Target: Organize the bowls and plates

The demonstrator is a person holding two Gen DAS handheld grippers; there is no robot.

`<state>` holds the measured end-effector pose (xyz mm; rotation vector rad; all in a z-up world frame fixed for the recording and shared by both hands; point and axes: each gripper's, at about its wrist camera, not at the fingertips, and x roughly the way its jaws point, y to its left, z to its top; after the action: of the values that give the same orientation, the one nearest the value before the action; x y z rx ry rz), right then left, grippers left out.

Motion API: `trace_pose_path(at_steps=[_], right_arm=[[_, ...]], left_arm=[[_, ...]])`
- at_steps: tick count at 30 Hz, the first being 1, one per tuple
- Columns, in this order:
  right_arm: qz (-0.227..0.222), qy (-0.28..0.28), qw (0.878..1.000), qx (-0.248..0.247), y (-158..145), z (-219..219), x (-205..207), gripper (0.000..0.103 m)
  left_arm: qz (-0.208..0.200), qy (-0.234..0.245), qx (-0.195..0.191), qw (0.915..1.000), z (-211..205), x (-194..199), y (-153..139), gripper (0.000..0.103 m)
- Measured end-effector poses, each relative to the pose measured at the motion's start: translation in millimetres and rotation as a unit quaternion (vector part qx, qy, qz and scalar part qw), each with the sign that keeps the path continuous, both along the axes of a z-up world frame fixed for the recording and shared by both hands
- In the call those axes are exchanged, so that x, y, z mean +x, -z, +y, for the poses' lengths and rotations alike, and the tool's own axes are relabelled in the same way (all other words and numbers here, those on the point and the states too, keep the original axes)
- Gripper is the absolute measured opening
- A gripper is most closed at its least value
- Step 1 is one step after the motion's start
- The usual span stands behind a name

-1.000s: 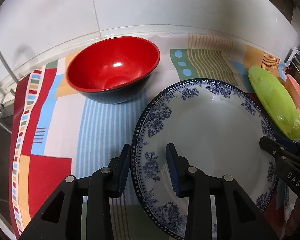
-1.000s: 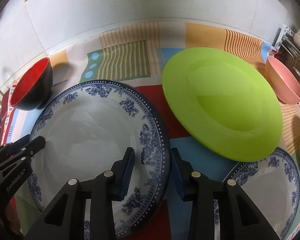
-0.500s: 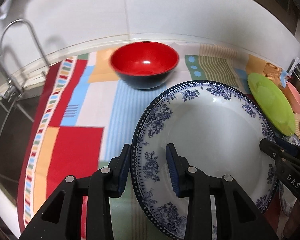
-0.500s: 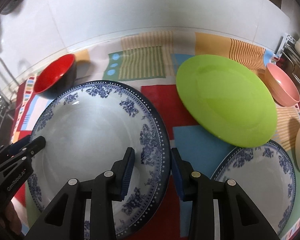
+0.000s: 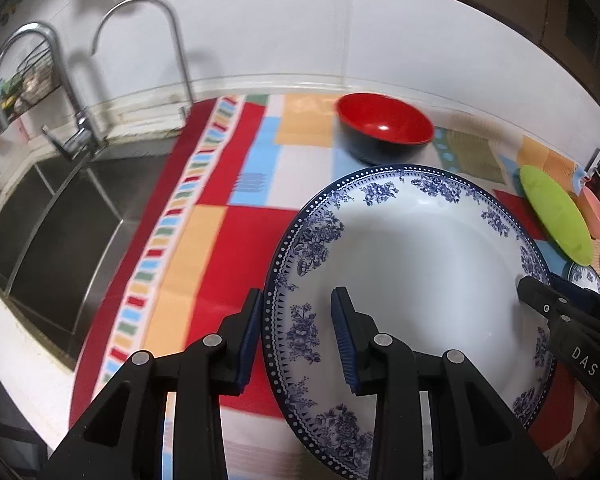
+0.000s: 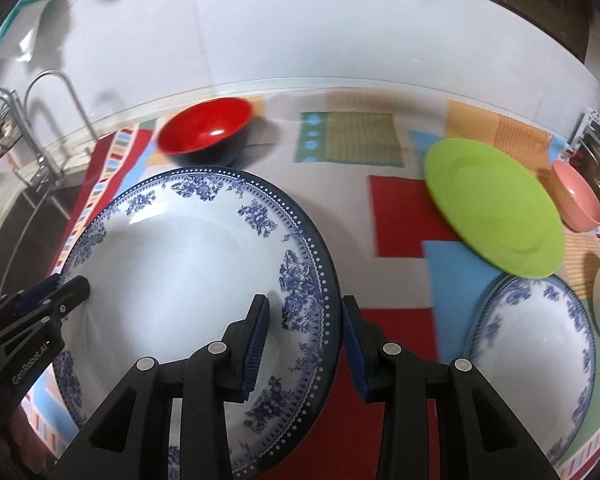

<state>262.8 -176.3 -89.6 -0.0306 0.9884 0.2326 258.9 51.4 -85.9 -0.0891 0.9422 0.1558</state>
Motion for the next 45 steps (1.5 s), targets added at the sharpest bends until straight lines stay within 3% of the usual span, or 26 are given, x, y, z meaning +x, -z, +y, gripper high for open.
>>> trace_pose_path(at_steps=[17,45], right_arm=[[0.029,-0.015,0.999,-0.007,18,76,-48,0.037],[0.076,0.001,0.997,-0.012,36,83,-39,0.038]], left_arm=[[0.031,-0.003,0.002,0.9995,64,-36,29,0.035],[0.069,0.009,-0.013,0.9975,69,-34,52,0.038]])
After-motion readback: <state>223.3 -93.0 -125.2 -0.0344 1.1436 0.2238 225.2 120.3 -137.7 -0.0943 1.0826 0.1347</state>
